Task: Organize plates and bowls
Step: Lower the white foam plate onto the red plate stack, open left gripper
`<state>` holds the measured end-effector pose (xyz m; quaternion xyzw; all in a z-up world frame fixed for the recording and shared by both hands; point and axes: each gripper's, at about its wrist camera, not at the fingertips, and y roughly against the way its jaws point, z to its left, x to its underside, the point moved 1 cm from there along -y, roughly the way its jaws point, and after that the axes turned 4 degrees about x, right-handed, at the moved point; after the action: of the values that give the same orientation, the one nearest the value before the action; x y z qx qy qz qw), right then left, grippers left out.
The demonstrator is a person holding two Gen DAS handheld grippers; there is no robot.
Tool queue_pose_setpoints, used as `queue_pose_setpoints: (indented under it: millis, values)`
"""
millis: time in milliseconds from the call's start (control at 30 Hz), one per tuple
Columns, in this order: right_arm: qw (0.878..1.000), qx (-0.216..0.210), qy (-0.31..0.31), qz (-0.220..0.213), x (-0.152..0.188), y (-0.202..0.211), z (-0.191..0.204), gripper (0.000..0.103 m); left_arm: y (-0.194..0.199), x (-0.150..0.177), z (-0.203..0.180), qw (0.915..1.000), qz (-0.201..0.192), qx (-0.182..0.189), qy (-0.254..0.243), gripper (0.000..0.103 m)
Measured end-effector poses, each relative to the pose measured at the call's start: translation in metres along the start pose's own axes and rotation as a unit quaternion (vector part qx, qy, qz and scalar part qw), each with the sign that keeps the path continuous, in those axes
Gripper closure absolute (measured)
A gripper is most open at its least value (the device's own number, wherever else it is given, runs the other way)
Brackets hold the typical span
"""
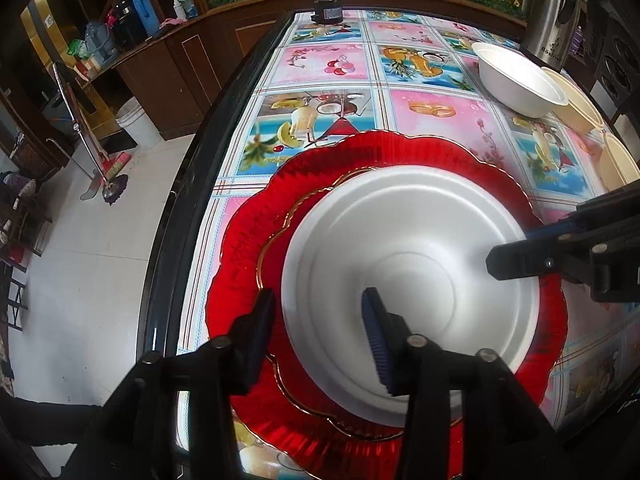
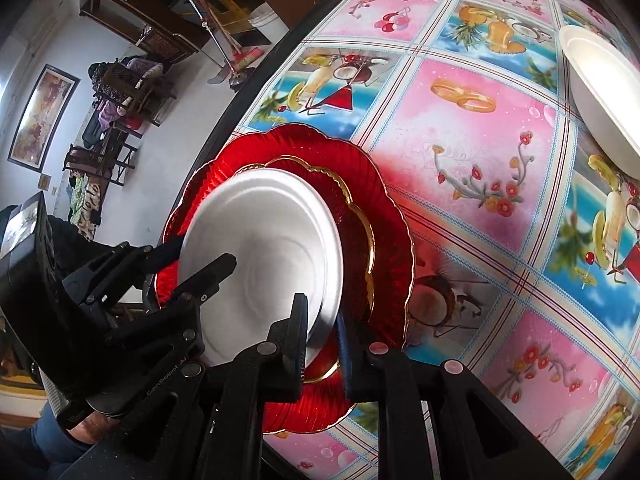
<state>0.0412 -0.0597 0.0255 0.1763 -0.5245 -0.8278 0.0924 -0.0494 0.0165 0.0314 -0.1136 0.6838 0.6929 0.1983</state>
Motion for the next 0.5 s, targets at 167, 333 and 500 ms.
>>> queue_pose_setpoints:
  millis: [167,333,500]
  values:
    - [1.0,-0.002,-0.003,-0.002,-0.001,0.003,-0.004,0.084,0.002,-0.001,0.002,1.0,-0.002,0.002,0.005,0.043]
    - [1.0,-0.004,0.002,-0.015,0.002,0.014,-0.004,0.077,0.01,-0.002,0.002,0.9999,-0.009,-0.001,0.01,0.041]
    - [0.999,-0.014,-0.009,-0.034,0.007,0.032,-0.011,0.077,0.022,-0.006,0.0,0.9996,-0.022,-0.007,0.014,0.041]
